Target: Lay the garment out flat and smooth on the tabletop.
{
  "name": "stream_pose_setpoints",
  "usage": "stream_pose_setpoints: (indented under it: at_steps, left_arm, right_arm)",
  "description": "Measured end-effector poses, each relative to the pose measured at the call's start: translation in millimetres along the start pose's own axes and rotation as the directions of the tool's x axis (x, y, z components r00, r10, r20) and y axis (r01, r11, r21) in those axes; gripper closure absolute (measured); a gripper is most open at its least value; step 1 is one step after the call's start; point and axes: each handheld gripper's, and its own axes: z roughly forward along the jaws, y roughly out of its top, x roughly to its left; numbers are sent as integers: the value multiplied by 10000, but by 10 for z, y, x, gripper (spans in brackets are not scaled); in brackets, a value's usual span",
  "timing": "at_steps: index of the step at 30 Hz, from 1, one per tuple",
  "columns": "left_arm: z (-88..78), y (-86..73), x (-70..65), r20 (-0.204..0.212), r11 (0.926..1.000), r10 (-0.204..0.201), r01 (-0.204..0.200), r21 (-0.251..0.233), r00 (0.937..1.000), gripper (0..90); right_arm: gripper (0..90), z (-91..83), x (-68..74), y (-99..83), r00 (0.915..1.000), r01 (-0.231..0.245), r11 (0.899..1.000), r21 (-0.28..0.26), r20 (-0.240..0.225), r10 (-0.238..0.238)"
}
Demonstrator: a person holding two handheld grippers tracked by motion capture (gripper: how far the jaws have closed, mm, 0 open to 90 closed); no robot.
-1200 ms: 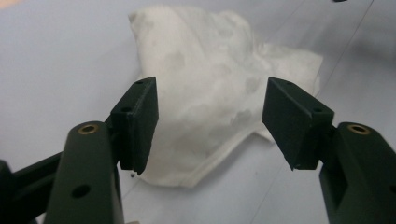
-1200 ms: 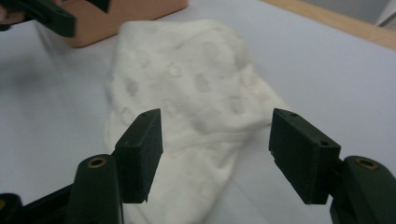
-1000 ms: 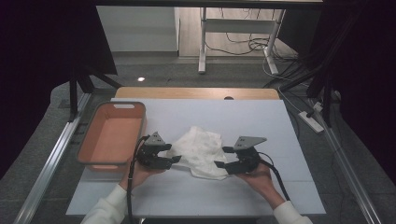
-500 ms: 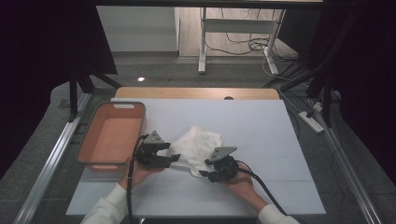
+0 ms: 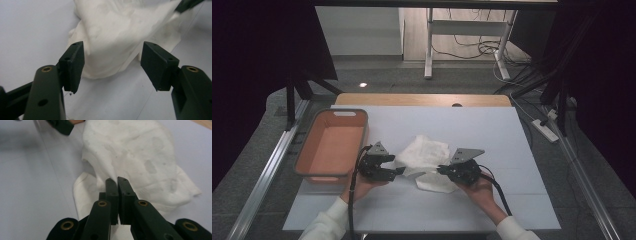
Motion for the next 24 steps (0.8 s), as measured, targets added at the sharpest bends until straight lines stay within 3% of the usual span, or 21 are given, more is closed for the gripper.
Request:
stream_pose_setpoints:
  at_steps: [9, 11, 13, 16, 17, 24]
  left_arm:
    - [209, -54, -1, 89, 9990, -122, 118, 439, 9999, 389]
    - [254, -52, 12, 49, 9989, -191, 189, 426, 9998, 458]
    - [261, -50, 20, 10, 9987, -289, 288, 415, 9996, 622]
    - [182, -38, 25, 322, 9993, -228, 219, 291, 9992, 800]
    - [139, -23, 25, 416, 9996, -153, 143, 251, 9990, 823]
    - [-179, 127, -19, 683, 9987, 114, -80, -497, 9976, 846]
  right_arm:
    - [875, -97, -83, -14, 9997, -171, 9997, -177, 181, 174]
    - [874, -98, -82, -12, 9997, -168, 9997, -194, 181, 171]
    - [874, -106, -82, -7, 9996, -159, 9996, -226, 218, 164]
    - [874, -146, -101, 6, 9994, -196, 9993, -307, 284, 205]
    - [874, -163, -108, 12, 9994, -210, 9991, -355, 284, 220]
    - [874, -337, -82, 111, 9994, -93, 9952, -973, 311, 124]
